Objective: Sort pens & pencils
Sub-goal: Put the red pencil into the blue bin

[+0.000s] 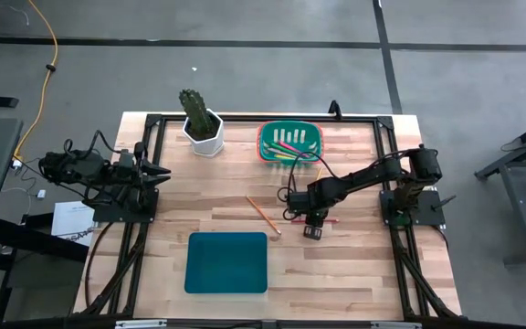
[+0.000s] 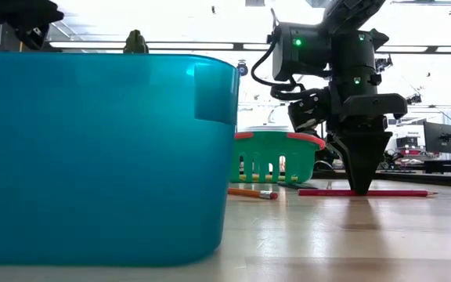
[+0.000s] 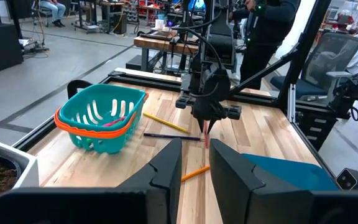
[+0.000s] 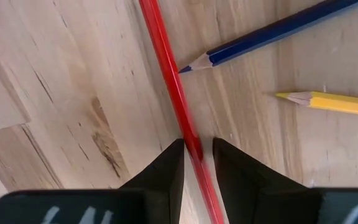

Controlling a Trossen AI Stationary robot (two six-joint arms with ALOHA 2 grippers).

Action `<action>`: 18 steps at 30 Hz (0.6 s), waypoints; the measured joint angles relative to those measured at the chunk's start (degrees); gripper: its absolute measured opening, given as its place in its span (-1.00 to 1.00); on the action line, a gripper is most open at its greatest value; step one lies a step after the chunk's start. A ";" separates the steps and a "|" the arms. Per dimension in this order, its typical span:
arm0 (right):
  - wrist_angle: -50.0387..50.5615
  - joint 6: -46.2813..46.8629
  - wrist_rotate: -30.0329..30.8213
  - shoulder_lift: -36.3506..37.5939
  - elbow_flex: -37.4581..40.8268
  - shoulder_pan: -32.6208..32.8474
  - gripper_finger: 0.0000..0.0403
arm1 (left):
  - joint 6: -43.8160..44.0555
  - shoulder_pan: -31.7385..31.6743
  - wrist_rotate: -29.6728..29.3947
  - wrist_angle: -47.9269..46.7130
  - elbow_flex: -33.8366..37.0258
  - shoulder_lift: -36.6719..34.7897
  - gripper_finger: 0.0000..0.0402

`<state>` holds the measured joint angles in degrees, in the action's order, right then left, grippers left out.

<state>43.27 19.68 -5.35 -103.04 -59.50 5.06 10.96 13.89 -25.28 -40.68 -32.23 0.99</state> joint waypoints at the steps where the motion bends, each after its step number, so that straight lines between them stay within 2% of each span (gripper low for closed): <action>1: 0.00 0.36 0.19 0.00 0.02 0.00 -0.59 | 0.00 0.00 0.00 -0.01 0.00 0.00 -0.64; 18: -0.86 2.51 1.07 -0.04 0.01 0.09 -0.59 | -0.14 0.00 0.00 -0.25 0.00 0.00 -0.64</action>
<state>42.41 22.19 -4.28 -103.09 -59.49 5.15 10.82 13.89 -25.28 -40.93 -32.23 0.99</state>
